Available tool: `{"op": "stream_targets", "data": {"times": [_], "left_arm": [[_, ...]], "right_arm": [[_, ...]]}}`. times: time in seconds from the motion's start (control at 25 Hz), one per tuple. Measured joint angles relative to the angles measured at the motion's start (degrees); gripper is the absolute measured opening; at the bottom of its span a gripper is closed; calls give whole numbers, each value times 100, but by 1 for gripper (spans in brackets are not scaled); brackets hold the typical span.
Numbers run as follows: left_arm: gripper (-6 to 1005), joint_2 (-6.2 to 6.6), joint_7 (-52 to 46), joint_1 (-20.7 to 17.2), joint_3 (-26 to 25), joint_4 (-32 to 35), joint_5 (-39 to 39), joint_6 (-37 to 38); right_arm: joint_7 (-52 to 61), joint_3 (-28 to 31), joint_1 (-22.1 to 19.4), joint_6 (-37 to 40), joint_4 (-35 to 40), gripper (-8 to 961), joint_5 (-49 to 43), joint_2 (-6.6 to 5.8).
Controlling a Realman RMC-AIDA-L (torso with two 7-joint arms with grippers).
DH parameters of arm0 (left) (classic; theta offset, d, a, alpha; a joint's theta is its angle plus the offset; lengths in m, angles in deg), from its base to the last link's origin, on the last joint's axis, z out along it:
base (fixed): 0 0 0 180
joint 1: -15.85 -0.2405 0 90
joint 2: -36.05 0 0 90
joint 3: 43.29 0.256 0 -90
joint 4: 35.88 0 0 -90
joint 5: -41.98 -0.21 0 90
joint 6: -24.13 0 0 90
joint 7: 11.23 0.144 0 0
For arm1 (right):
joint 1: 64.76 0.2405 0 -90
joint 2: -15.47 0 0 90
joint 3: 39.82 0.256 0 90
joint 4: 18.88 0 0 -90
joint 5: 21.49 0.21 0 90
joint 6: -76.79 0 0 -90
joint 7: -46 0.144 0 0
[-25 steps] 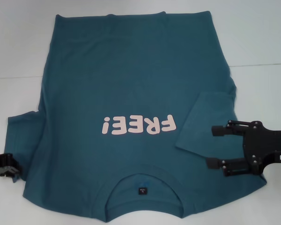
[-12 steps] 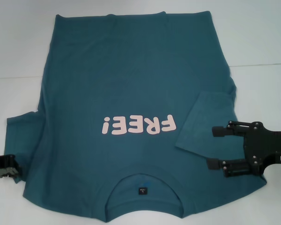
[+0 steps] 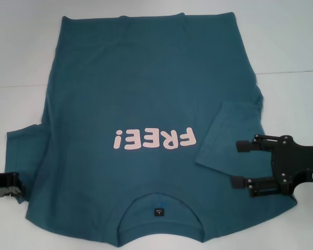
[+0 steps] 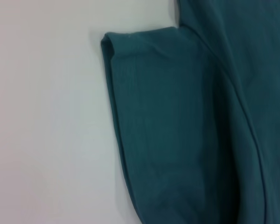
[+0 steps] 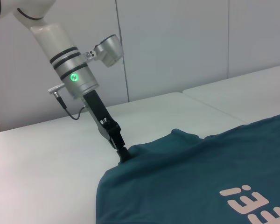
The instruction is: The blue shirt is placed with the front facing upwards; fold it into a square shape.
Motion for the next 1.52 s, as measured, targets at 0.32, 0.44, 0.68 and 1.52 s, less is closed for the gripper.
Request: {"op": "stream_targets", "data": {"times": [0.32, 0.44, 0.68, 1.52], "left_arm": [[49, 0, 3, 0, -2, 30, 24, -170], [48, 0, -3, 0, -2, 36, 19, -290], [48, -3, -38, -51, -20, 105, -33, -492], [49, -16, -199, -352, -59, 326, -57, -1171]], "right_arm": [[9, 0, 7, 0, 23, 925, 1, 0], [17, 0, 2, 0, 27, 925, 5, 0], [23, 0, 4, -22, 18, 924, 9, 0], [23, 8, 25, -106, 0, 924, 9, 0]]}}
